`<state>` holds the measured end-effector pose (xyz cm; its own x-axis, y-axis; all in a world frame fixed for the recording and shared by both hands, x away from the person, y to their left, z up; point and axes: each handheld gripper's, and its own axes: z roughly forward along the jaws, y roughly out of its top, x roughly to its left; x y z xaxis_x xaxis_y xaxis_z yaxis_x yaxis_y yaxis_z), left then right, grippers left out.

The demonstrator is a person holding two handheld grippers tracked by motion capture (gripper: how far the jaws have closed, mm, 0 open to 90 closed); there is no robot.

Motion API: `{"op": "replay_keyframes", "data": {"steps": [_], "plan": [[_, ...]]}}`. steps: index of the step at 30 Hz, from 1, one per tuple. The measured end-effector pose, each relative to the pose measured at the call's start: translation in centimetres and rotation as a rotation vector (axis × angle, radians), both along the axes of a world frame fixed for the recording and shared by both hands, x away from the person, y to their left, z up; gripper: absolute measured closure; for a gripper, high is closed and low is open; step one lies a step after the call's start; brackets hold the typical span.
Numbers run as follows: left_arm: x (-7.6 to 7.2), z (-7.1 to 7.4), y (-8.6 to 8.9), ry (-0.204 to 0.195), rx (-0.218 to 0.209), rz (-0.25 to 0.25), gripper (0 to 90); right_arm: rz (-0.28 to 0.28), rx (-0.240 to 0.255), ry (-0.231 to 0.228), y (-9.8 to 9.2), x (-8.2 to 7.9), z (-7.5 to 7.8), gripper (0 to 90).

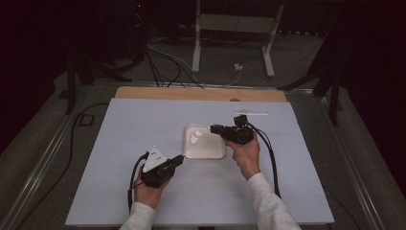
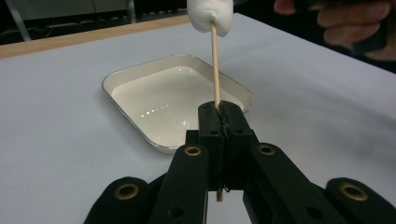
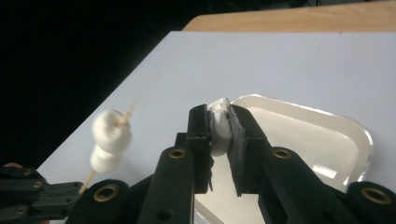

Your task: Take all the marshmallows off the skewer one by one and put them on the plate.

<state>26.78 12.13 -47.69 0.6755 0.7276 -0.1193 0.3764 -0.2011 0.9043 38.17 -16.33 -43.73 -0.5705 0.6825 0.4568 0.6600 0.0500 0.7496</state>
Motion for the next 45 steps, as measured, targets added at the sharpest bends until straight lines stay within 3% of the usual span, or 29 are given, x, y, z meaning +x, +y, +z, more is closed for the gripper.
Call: {"op": "replay_keyframes", "data": {"steps": [10, 22, 27, 30, 34, 40, 45], "plan": [[0.0, 0.0, 0.1, 0.003, -0.011, 0.002, 90.0, -0.021, -0.028, 0.051, 0.8, 0.8, -2.5, 79.8], [0.1, 0.0, 0.1, 0.01, -0.013, 0.003, 90.0, -0.038, -0.144, 0.126, 1.3, 1.6, -5.6, 77.7], [0.1, -0.1, 0.1, 0.011, -0.011, 0.006, 90.0, -0.008, -0.165, 0.163, 1.6, 1.7, -6.0, 51.6], [0.1, -0.1, 0.2, 0.012, -0.01, 0.007, 90.0, -0.008, -0.161, 0.153, 1.6, 1.5, -5.7, 37.7], [0.1, -0.1, 0.2, 0.014, -0.009, 0.011, 90.0, -0.004, -0.113, 0.115, 1.3, 1.1, -4.6, 26.2], [0.1, -0.2, 0.1, 0.015, -0.006, 0.012, 90.0, 0.029, -0.01, 0.088, 0.6, 0.5, -2.8, 14.8], [0.1, -0.2, 0.1, 0.017, -0.006, 0.013, 90.0, 0.056, 0.035, 0.066, 0.3, 0.1, -1.6, 10.1]]}}
